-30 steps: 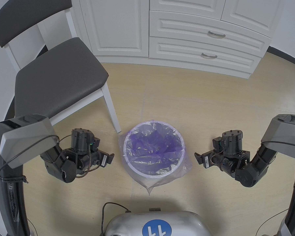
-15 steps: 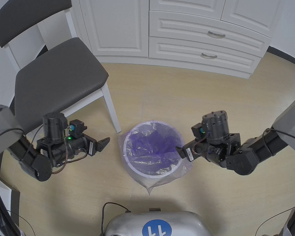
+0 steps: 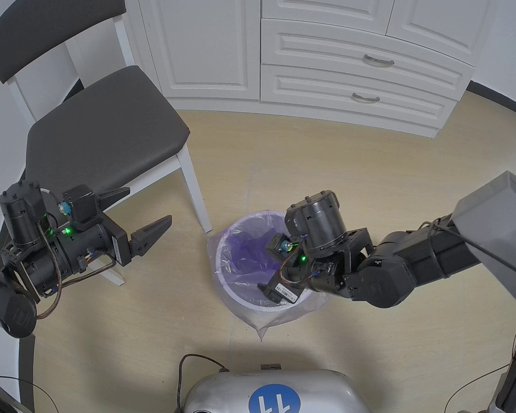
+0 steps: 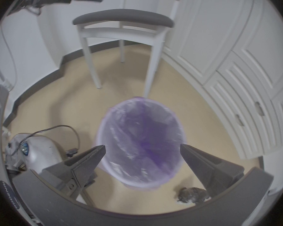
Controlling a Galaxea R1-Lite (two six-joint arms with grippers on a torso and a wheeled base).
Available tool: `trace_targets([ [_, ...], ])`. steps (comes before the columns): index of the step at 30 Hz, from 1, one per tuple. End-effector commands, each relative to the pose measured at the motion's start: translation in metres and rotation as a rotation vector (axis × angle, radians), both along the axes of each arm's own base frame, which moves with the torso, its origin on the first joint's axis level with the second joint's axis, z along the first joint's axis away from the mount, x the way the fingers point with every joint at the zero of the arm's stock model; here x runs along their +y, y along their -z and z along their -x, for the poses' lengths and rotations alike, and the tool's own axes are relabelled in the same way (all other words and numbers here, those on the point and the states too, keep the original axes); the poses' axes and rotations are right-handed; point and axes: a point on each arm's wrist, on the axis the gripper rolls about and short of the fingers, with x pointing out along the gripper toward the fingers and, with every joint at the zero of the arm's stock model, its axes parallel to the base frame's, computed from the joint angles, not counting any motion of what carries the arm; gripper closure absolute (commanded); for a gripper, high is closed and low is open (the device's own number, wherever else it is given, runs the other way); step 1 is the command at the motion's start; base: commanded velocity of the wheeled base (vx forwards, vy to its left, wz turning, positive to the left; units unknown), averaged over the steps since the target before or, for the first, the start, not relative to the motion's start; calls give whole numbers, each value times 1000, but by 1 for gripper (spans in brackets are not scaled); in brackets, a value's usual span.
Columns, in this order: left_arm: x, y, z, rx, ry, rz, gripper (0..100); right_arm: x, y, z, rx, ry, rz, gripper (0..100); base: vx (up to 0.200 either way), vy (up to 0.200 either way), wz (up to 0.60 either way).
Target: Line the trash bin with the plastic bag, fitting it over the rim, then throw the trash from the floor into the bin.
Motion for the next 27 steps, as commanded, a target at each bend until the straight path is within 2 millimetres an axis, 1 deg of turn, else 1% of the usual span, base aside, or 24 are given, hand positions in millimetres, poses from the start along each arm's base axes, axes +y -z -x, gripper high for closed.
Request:
trace_targets([
  [1, 1, -15, 15, -61, 7, 14, 0, 11, 29, -4, 77, -86, 15, 0, 0, 0, 0],
  [3, 1, -15, 15, -59, 7, 14, 0, 8, 41, -10, 160, -179, -38, 0, 0, 0, 0],
  [5, 1, -15, 14, -58, 7, 15, 0, 6, 43, -13, 169, -179, -44, 0, 0, 0, 0],
  [6, 1, -14, 12, -55, 6, 12, 0, 1, 50, -25, 188, -168, -59, 0, 0, 0, 0],
  [9, 0, -14, 11, -55, 4, 14, 0, -5, 52, -38, 191, -130, -81, 0, 0, 0, 0],
  [10, 0, -14, 11, -55, 4, 14, 0, -5, 52, -38, 191, -130, -81, 0, 0, 0, 0],
  [11, 0, -14, 11, -54, 4, 14, 0, -8, 52, -44, 201, -109, -100, 0, 0, 0, 0],
  [14, 0, -13, 10, -50, 4, 11, 0, -11, 52, -51, 226, -79, -111, 0, 0, 0, 0],
  [16, 0, -11, 8, -43, 4, 10, 0, -14, 51, -59, 250, -54, -139, 0, 0, 0, 0],
  [23, -1, -6, 3, -23, 1, 5, 0, -17, 59, -72, 269, -33, -169, 0, 0, 0, 0],
  [27, -1, -5, 2, -21, 1, 3, 0, -25, 66, -81, 275, -7, -167, 0, 0, 0, 0],
])
